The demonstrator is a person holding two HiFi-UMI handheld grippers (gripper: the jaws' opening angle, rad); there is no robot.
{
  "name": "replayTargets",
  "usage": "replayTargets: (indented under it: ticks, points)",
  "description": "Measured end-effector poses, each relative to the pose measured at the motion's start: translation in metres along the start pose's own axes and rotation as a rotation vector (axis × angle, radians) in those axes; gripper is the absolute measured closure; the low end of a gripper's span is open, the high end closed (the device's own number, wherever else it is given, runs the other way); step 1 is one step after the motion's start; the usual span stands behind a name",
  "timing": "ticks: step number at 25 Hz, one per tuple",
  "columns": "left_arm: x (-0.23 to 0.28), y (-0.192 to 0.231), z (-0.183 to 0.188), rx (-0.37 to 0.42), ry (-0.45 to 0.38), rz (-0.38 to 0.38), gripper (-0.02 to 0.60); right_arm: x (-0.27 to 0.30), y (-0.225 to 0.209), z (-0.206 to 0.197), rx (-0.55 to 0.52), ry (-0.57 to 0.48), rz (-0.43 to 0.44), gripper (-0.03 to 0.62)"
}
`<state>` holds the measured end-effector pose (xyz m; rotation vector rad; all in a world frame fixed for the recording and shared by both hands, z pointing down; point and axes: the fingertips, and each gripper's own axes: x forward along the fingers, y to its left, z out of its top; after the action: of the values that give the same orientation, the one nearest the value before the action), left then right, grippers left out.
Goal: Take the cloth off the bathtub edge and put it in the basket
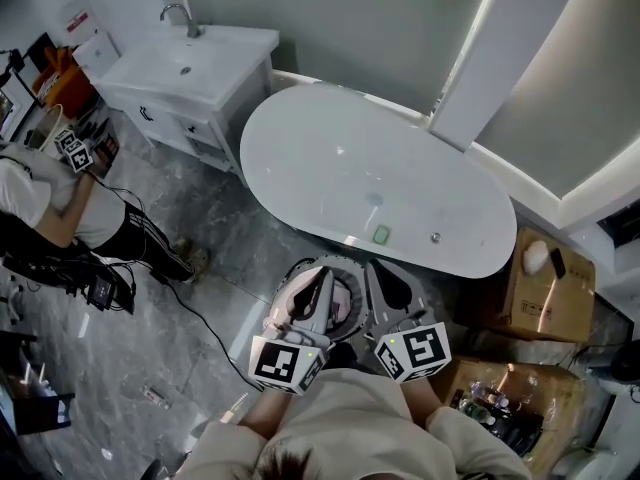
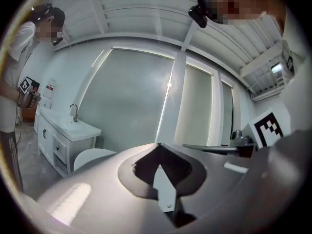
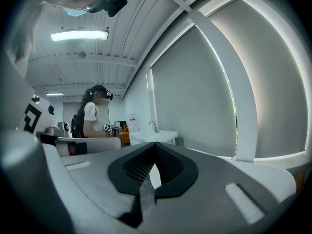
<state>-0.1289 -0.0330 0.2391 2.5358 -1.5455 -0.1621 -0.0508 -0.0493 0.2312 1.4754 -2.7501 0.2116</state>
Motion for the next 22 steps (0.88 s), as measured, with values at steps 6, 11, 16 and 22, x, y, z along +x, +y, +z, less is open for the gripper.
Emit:
replayTargets:
  ticks: [6,11,16,22]
  points:
    - [-0.011,-0.003,0.013,0.020,-0.024,-0.024,0.580,-0.015,0.011,0.013,-0.021,-0.040,-0.005,0.597]
    - [-0.023,-0.007,0.009,0.031,-0.007,-0.043,0.580,-0.027,0.022,0.009,-0.008,-0.030,0.000,0.597]
    - [-0.031,-0.002,0.002,0.033,0.012,-0.043,0.580,-0.034,0.025,0.004,-0.006,-0.018,-0.005,0.597]
    - [-0.032,-0.003,-0.001,0.040,0.017,-0.041,0.580,-0.036,0.024,0.001,-0.009,-0.016,-0.020,0.597]
